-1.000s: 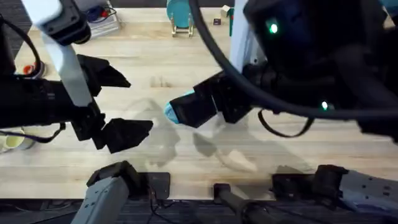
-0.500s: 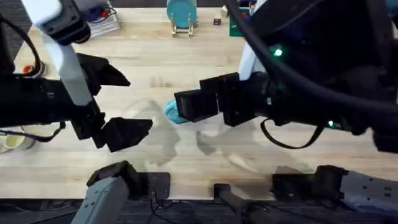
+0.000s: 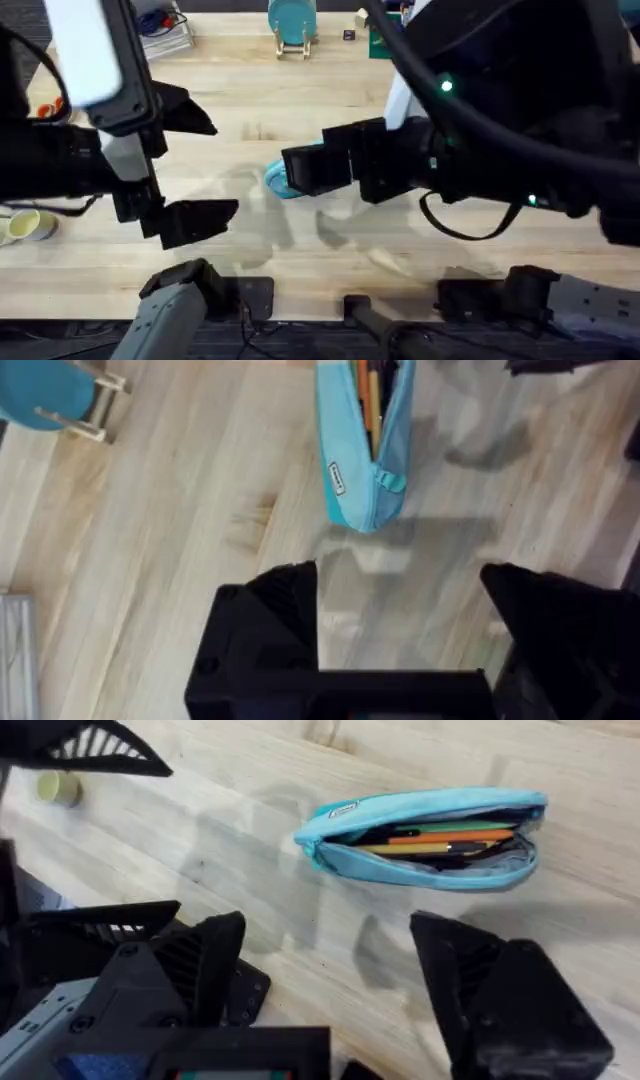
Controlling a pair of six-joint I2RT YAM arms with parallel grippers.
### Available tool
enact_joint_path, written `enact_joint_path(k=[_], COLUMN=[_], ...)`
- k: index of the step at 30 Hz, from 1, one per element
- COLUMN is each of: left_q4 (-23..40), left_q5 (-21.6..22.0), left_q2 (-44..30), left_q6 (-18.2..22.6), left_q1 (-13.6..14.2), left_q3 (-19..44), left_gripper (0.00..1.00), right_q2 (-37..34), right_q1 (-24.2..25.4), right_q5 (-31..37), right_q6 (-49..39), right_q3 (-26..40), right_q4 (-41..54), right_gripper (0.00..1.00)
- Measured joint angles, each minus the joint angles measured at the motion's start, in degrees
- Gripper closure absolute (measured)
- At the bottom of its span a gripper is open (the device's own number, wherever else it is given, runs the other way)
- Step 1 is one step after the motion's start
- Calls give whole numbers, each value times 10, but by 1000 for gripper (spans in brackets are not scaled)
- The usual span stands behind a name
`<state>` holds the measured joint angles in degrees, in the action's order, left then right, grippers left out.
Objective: Unzip the bag, pick up the pens from the table one at a time and place them inside, then zip the bag closed.
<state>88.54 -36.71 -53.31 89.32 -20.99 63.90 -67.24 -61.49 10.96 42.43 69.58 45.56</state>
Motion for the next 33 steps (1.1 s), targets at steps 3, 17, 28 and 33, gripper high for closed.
enact_joint_path(k=[3,17,28,33], left_q4=[17,22,18,16], left_q5=[0,-11,-17,-17], left_q2=[-37,-215,-232,-232], left_q6=[41,187,214,216], left_q1=[0,-60,-66,-66], left_q3=[0,0,0,0], left_gripper=[12,11,12,11], right_q2=[0,-22,-66,-91], right_q1=[0,-86,-150,-151], right_q5=[0,-2,47,66], right_q6=[0,32,59,103], right_q3=[0,0,0,0], right_q4=[0,2,1,-1], right_gripper=[5,5,3,4])
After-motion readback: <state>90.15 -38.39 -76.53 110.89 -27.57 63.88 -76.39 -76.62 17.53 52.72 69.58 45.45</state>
